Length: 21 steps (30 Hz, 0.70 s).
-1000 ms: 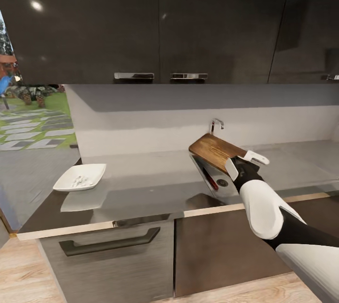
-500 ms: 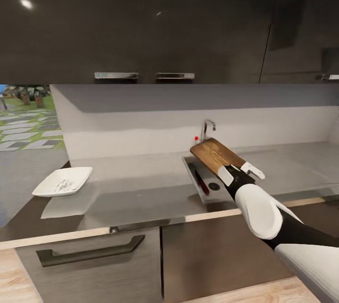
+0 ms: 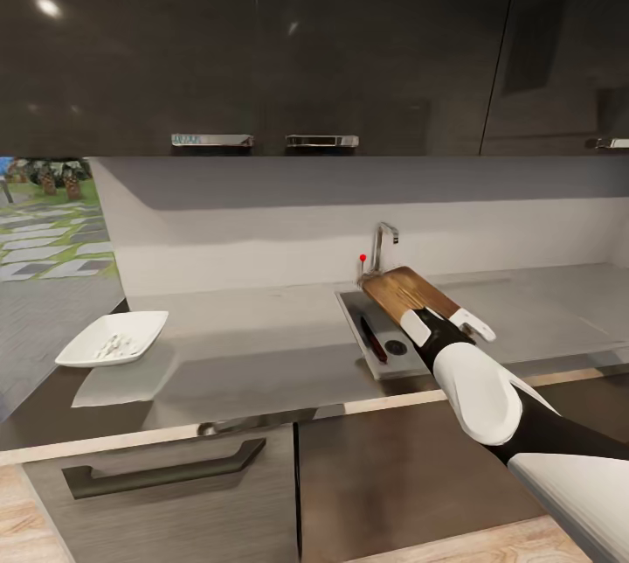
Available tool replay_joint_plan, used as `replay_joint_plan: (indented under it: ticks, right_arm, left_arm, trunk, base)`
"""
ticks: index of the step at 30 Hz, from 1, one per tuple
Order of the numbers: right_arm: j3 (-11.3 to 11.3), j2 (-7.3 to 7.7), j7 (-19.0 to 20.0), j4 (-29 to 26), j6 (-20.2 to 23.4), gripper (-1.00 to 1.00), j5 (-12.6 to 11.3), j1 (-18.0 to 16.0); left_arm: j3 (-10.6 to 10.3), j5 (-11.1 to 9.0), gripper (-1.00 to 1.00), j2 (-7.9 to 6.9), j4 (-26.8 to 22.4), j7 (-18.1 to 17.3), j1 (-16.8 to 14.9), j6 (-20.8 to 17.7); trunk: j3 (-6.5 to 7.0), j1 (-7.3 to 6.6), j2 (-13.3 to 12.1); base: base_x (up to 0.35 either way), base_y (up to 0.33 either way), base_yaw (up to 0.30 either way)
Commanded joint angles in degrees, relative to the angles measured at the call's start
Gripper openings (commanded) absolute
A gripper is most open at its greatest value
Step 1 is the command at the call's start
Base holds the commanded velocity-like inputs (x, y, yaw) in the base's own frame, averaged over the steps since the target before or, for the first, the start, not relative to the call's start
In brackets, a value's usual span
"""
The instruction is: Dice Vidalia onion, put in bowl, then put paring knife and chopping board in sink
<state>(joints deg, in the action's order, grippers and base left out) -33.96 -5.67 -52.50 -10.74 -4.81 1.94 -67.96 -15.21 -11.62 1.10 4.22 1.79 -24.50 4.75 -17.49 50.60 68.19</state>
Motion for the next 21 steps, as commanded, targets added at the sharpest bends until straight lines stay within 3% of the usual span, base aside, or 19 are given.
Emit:
replay_joint_plan:
  ticks: [1,3,7,9,21]
  right_arm:
    - [-0.2,-0.05,-1.3,-0.1,-0.4,-1.0,-0.1,-0.1]
    - [-0.3,-0.05,-2.8,-0.2,-0.5,-1.0,-1.3,-0.1]
    - [-0.2,-0.05,-4.7,-0.6,-0.8,-1.0,-7.2,-0.1]
    - [-0.2,-0.08,-5.4,-0.7,-1.1,-1.0,-8.8,-0.1]
    - [0.2,-0.3,-8.8,-0.8,-1.7,-1.0,-9.5,-0.1]
  left_arm:
    - [-0.5,-0.6,1.0,-0.05,0.3,0.1,-0.1,0.4]
    - [-0.5,-0.7,1.0,-0.14,0.3,0.1,-0.1,0.4]
    - [-0.5,-1.0,1.0,-0.21,0.3,0.1,-0.1,0.4]
    - [-0.5,-1.1,1.0,-0.22,0.3,0.1,-0.1,0.4]
    - [-0.5,-1.3,1.0,-0.15,0.4,0.1,-0.1,0.4]
  trunk:
    - [-0.07,0.0,0.0]
    - [-0.07,0.0,0.0]
    - [-0.07,0.0,0.0]
    - [-0.07,0.0,0.0]
    - [-0.07,0.0,0.0]
  base:
    - [0.0,0.0,0.0]
    - [0.0,0.0,0.0]
    - [0.0,0.0,0.0]
    - [0.0,0.0,0.0]
    - [0.041,0.0,0.0]
